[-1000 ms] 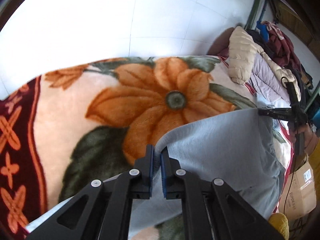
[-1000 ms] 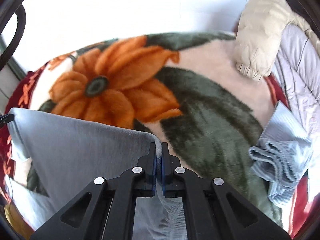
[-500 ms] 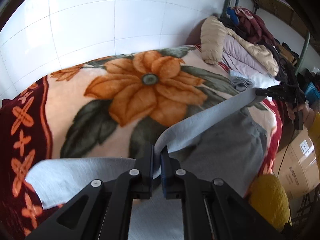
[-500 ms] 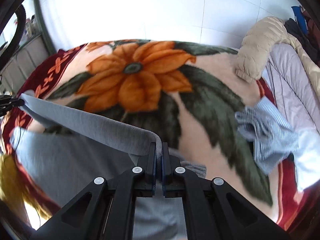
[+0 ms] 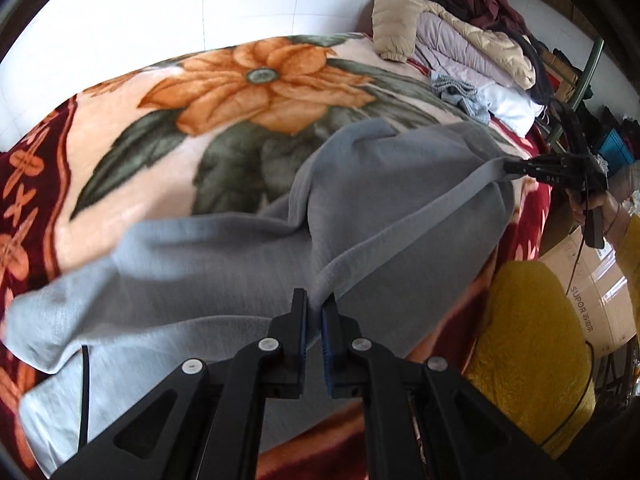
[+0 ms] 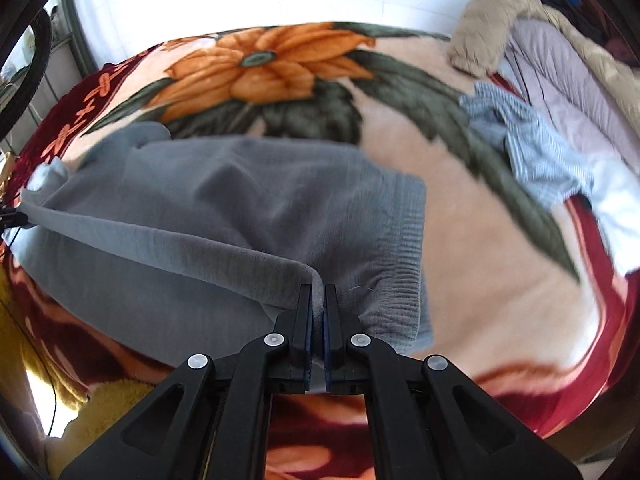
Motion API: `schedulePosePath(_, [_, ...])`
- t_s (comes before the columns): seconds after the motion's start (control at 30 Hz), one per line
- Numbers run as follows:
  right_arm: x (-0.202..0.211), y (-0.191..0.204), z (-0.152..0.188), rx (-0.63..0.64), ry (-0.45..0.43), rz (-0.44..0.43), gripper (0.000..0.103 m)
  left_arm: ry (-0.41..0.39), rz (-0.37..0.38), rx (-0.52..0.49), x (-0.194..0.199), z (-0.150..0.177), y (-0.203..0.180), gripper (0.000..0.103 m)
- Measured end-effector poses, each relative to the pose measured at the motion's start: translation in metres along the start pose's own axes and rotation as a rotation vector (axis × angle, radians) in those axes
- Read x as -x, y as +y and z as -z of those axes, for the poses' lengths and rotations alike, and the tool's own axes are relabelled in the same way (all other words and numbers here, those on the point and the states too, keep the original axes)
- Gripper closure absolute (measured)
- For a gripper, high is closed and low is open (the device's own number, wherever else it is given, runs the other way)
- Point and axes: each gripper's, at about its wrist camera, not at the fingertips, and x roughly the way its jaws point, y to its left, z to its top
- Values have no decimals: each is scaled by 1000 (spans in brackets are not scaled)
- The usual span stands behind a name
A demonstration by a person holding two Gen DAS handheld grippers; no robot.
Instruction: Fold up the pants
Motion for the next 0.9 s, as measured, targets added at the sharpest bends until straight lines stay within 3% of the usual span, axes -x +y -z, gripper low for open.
schedulePosePath(0.17, [-14, 0, 18, -33, 21, 52, 98, 31, 27, 53, -10, 21, 1, 96])
schedulePosePath(0.3, [-16, -4, 27, -74, 47, 52, 91, 62, 55, 115, -19, 33, 2, 92])
schedulePosePath(0.37, [-9, -7, 31, -104, 45, 39, 87, 70, 58, 139, -18, 37, 2, 85])
schedulePosePath(0.43, [-1, -11, 36, -140, 40, 20, 87, 72, 69, 154, -15, 38, 1, 60])
schedulePosePath(0.5, [6, -15, 43, -174, 35, 12, 86, 60, 82, 160, -8, 38, -2, 52])
schedulePosePath(0.6, [15, -21, 53, -221, 30, 26, 84, 27, 99, 156, 6, 37, -6, 50])
schedulePosePath(0.7, [22, -31, 59, -309, -3, 35, 84, -2, 86, 161, 13, 31, -7, 42])
schedulePosePath(0.9, [30, -58, 65, -522, -55, -67, 84, 20, 68, 175, -7, 16, -16, 39])
